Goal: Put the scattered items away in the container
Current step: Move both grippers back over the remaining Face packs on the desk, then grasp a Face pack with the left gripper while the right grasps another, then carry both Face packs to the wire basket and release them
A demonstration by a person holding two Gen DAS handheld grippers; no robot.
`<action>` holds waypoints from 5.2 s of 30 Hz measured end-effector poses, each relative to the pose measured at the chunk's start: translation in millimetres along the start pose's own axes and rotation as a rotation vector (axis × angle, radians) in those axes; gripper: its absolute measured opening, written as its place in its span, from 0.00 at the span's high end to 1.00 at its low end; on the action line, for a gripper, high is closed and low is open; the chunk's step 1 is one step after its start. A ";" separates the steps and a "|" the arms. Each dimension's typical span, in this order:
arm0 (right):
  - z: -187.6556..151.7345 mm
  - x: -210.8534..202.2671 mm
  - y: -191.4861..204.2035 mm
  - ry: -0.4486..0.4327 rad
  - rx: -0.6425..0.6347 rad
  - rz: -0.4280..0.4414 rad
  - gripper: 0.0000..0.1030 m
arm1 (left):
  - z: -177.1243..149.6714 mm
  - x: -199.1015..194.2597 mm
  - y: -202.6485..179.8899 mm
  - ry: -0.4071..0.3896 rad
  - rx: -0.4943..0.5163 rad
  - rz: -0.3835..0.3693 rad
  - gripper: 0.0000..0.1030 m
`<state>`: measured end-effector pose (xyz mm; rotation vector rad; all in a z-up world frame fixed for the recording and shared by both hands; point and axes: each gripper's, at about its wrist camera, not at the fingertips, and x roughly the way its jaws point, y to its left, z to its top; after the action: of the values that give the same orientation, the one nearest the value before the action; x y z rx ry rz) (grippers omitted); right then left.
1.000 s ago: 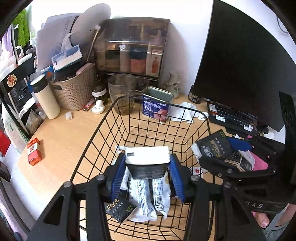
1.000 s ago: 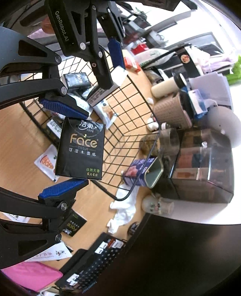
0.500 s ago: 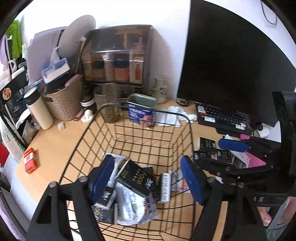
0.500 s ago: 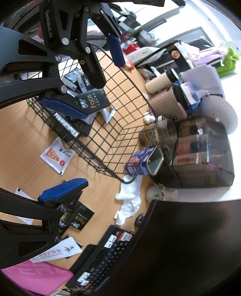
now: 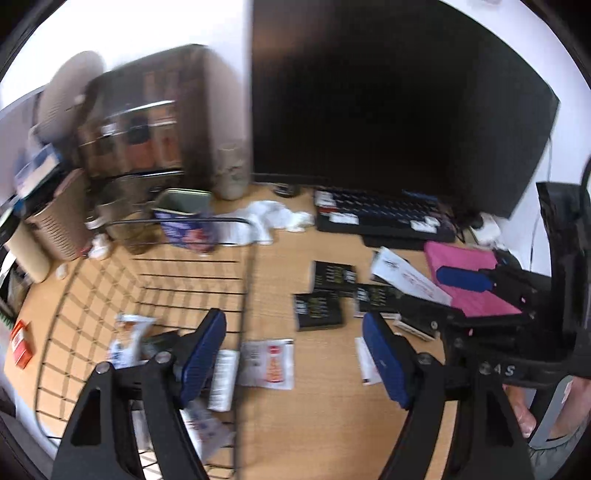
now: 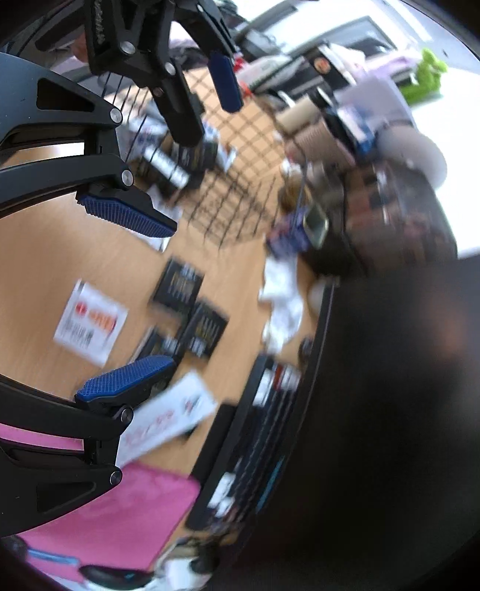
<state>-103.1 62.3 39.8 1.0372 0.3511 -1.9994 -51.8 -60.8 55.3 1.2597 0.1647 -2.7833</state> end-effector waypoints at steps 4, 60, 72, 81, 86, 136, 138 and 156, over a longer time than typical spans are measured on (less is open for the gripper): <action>-16.1 4.7 -32.8 0.015 0.036 -0.090 0.35 | -3.3 29.8 -31.9 0.045 0.038 -0.036 0.23; -57.0 76.9 -74.6 0.103 -0.020 -0.145 0.24 | -11.2 171.3 -37.3 0.174 0.015 0.048 0.33; -60.1 76.6 -69.0 0.146 -0.037 -0.080 0.18 | -15.5 167.3 -35.9 0.164 0.017 0.045 0.33; -67.3 86.0 -55.5 0.185 -0.050 -0.011 0.18 | -15.7 167.1 -35.4 0.163 0.017 0.045 0.33; -68.8 86.9 -45.8 0.184 -0.112 -0.065 0.40 | -16.0 167.1 -35.2 0.163 0.018 0.044 0.33; -25.2 -3.5 -5.9 -0.044 -0.095 -0.115 0.55 | -2.6 14.4 -26.3 -0.030 0.028 0.017 0.34; -15.6 -12.9 9.5 -0.066 -0.119 -0.107 0.55 | 1.3 -7.5 -10.7 -0.060 0.006 0.022 0.34; 40.0 19.4 200.4 -0.022 -0.365 0.121 0.55 | -22.5 -68.3 155.4 -0.107 -0.211 0.251 0.34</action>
<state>25.8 -93.7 74.0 0.7853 0.6012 -1.7546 28.4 -209.8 81.9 1.0043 0.2654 -2.5343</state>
